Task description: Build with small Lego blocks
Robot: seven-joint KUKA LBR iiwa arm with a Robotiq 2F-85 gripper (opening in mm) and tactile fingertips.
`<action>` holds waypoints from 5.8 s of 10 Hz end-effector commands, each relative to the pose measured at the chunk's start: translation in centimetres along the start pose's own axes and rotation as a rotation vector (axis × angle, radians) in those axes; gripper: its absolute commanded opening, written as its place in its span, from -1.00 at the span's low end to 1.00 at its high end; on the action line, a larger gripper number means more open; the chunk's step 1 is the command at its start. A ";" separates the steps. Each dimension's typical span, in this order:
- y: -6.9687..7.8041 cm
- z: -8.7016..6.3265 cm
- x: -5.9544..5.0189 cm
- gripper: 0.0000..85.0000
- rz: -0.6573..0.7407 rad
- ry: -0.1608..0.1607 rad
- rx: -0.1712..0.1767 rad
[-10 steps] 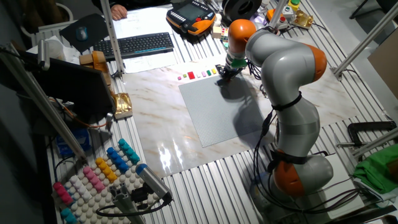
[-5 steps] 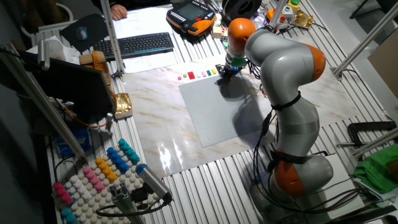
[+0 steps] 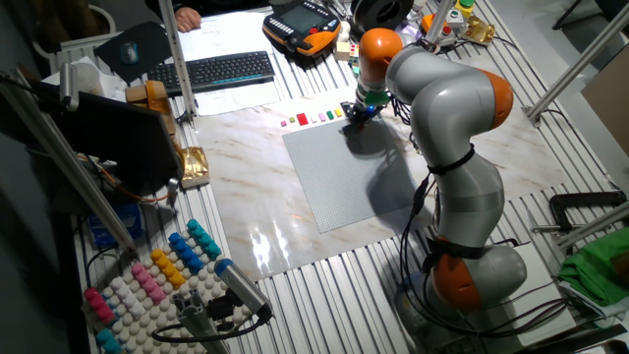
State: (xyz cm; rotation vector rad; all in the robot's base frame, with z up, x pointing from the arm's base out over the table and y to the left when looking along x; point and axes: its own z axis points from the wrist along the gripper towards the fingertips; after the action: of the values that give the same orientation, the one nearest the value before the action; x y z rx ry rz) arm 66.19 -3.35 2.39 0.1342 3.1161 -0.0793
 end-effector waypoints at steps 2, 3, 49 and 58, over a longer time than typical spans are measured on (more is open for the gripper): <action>0.0 -0.1 0.0 -0.52 -0.001 -0.002 0.005; 0.0 -0.1 0.0 -0.43 -0.003 -0.002 0.008; 0.3 -0.3 1.5 -0.98 -0.031 -0.011 -0.033; -0.1 0.2 1.7 -0.98 -0.048 -0.017 -0.019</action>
State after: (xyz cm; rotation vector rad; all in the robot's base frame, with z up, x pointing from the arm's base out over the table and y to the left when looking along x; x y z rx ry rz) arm 64.55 -3.39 2.23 0.0585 3.1008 -0.0515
